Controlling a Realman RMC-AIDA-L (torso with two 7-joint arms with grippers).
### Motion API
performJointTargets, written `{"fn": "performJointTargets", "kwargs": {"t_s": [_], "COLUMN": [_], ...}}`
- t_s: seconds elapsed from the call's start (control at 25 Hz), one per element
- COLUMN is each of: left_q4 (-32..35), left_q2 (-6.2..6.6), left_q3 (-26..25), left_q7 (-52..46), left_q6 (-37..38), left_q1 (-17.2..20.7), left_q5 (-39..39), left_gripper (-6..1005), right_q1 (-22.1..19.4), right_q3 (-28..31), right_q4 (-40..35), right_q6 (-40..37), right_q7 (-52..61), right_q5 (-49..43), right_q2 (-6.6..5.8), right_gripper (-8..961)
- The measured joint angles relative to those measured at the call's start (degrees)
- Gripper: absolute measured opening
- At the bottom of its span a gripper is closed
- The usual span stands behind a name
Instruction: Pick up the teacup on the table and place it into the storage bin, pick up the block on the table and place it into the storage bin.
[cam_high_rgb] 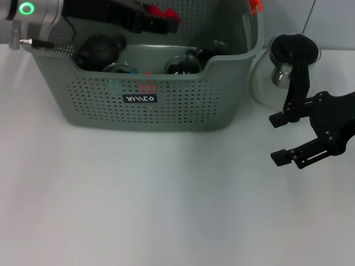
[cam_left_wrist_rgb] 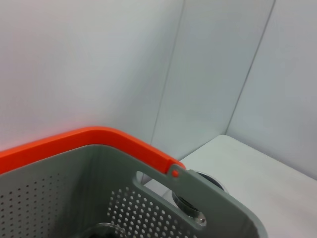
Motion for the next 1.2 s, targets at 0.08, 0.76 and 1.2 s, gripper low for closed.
{"fn": "performJointTargets", "kwargs": {"t_s": [0.08,0.76,1.2], "left_q4": [-1.46,-6.89,-7.1], "left_q2": [0.28,1.46,1.35], "left_q3": [0.1,0.07,0.32], "left_q7": [0.02,-1.21,-1.25], "left_q6": [-1.1,-6.39,-6.54], "left_q1": [-0.79,-2.39,-2.52], "left_q5": [0.44,2.24,3.47], "left_gripper": [740,769,859], "right_q1": [0.02,-0.05,0.25], "right_q3": [-0.09,-0.12,-0.22], "right_q4": [0.09,-0.02,-0.01], "right_q6": [0.05,0.04,0.0], "right_q7": [-0.07,-0.12,0.13], "right_q5": [-0.01,-0.01,0.0], "right_q2": [0.05,0.31,0.43], "right_gripper": [929,930,930]}}
